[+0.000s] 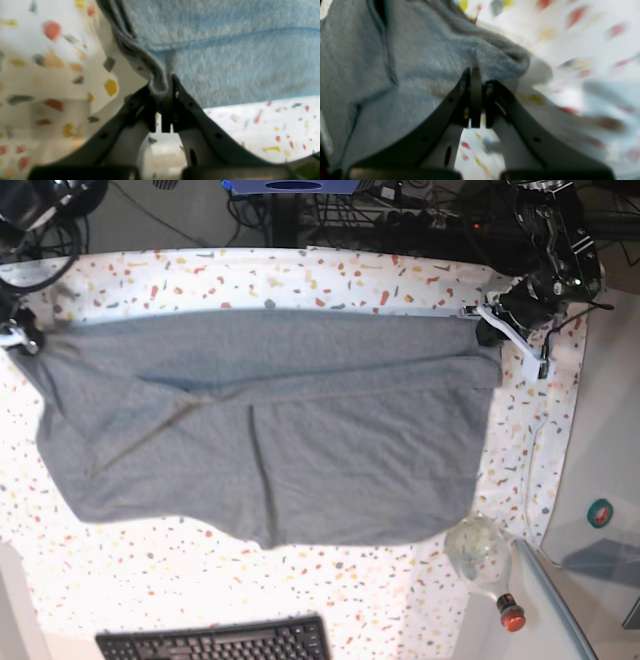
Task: Layout the t-shirt on the table in an organized manner, then fold the t-shirt properly
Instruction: 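Lift the shirt with both grippers and shake it out over the table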
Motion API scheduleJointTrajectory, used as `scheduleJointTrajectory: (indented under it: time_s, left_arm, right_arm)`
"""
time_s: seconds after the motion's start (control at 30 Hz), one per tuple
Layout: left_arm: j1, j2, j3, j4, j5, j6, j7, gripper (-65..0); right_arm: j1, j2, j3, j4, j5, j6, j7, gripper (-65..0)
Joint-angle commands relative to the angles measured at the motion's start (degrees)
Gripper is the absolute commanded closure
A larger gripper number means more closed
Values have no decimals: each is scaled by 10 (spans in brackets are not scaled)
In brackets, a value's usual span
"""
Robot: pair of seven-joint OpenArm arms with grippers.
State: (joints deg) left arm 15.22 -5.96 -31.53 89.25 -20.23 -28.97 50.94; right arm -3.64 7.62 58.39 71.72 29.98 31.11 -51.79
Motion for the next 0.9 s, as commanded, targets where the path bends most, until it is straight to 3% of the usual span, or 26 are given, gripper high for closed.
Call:
scheduleJointTrajectory:
  time_s: [0.0, 0.1, 0.2, 0.3, 0.43, 0.6, 0.87]
  left_arm:
    - [-8, -6, -3, 36, -5, -3, 2, 0]
    - [-36, -4, 2, 111, -4, 25, 52, 0]
    - [-93, -3, 15, 150, -8, 55, 103, 0]
    - [-165, -3, 53, 154, -6, 77, 142, 0]
    - [-256, -2, 111, 150, -8, 129, 142, 0]
    - [-378, 9, 156, 95, -9, 169, 142, 0]
    - [-590, 64, 156, -38, -8, 193, 141, 0]
  right_arm:
    - [14, 10, 0, 33, 15, 4, 5, 0]
    - [36, 10, 0, 110, 10, -5, -35, 0]
    - [78, 17, -1, 147, 10, -65, -65, 0]
    - [135, 52, -18, 133, 10, -105, -73, 0]
    - [219, 104, -108, 54, 10, -139, -47, 0]
    - [332, 143, -182, -22, 10, -162, -8, 0]
    - [505, 199, -290, -62, 10, -174, 33, 0]
